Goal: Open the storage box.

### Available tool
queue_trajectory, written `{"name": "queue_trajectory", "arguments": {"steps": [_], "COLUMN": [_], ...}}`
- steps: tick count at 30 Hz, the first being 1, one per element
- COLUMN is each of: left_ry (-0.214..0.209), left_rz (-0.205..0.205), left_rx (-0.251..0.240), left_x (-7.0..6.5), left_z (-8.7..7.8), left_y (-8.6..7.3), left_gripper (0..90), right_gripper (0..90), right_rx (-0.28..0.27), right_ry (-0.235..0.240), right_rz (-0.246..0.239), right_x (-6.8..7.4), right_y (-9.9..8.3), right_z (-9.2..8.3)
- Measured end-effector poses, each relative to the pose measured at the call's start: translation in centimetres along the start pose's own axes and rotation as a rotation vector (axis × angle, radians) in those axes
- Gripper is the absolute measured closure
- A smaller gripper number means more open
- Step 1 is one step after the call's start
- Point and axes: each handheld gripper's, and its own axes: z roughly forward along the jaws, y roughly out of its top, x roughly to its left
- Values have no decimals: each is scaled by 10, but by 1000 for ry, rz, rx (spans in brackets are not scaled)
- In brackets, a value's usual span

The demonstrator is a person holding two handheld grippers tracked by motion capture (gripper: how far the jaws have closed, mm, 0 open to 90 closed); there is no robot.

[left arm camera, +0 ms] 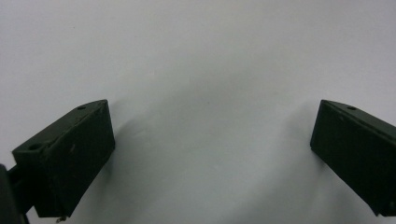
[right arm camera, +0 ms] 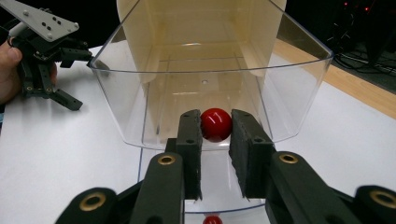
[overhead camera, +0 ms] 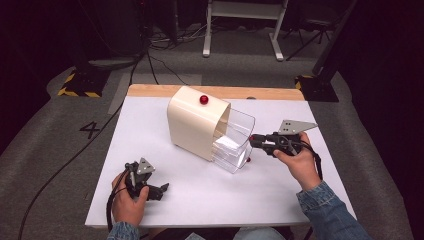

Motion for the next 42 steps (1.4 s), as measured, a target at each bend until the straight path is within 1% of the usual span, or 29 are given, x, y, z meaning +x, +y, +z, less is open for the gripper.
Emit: {"name": "queue_trajectory", "arguments": {"steps": [6,10,12,16,20,23,26,30,31,33,34,35,36,37,38,42], "left_ry": [0,0,1,1,1,1,1,1,0,0,0,0,0,0,0,1], "left_rz": [1,1,1,1,1,1,2,1,1,1,1,1,1,1,1,1], "left_rx": [0,0,0,0,0,0,0,0,0,0,0,0,0,0,0,0], "left_x": [0,0,0,0,0,0,0,0,0,0,0,0,0,0,0,0], "left_z": [0,0,0,0,0,0,0,0,0,0,0,0,0,0,0,0], "left_y": [0,0,0,0,0,0,0,0,0,0,0,0,0,0,0,0], "left_gripper": [0,0,0,0,0,0,0,0,0,0,0,0,0,0,0,0], "right_gripper": [741,739,737,715,707,694,662,630,602,588,549,549,502,502,462,382], "right_rx": [9,14,22,32,59,60,69,65,65,67,65,65,61,61,56,37], "right_ry": [0,6,6,-1,-7,-6,-14,-21,-28,-32,-40,-40,-51,-51,-60,-94], "right_rz": [-2,10,8,12,19,25,26,31,28,28,30,30,37,37,41,61], "right_x": [0,-2,-2,-3,-4,-5,-5,-5,-6,-6,-6,-6,-6,-6,-7,-8], "right_y": [-2,-7,-9,-12,-18,-20,-23,-24,-25,-25,-25,-25,-26,-26,-26,-27], "right_z": [-1,0,1,2,5,7,9,10,10,10,8,8,6,6,3,-7]}}
